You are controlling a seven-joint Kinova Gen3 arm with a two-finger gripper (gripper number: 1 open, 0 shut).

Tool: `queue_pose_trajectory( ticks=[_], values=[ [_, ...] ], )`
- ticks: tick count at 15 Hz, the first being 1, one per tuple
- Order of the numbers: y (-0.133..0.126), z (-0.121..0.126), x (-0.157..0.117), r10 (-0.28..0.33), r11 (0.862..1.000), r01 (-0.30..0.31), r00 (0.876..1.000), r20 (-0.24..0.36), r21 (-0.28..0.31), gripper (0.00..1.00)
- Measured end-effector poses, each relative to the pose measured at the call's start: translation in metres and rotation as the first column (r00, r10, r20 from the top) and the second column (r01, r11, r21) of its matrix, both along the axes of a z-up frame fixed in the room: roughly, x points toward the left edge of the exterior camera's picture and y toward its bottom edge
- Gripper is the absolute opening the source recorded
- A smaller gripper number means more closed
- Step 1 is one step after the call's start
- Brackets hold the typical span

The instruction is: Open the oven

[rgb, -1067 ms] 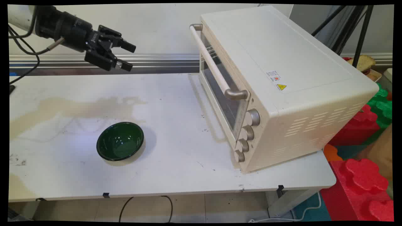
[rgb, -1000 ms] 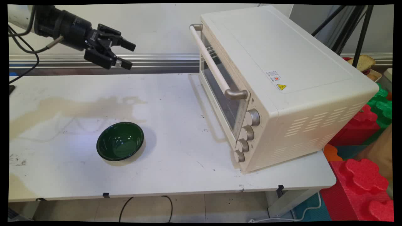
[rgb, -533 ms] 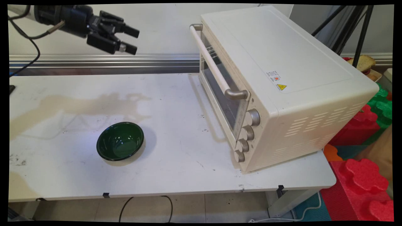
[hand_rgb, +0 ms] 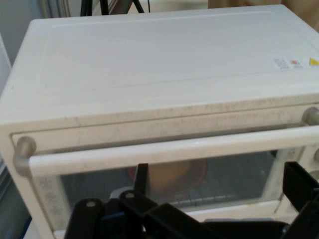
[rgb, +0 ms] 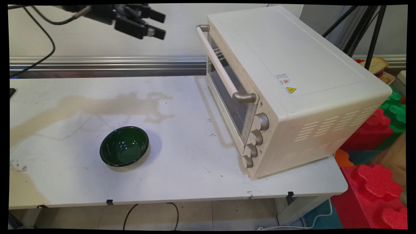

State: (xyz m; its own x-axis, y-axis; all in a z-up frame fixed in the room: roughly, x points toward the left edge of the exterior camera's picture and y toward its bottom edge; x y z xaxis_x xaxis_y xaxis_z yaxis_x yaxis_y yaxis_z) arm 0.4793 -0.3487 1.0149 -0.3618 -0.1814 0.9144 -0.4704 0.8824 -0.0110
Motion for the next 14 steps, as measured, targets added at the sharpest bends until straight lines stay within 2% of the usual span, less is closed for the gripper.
queue_pose_trajectory(
  ticks=[7,14],
  values=[
    [-0.031,-0.009,-0.050,-0.005,1.000,0.005,1.000,-0.010,-0.006,1.00],
    [-0.060,-0.029,-0.096,0.001,1.000,-0.001,1.000,0.012,0.015,1.00]
  ],
)
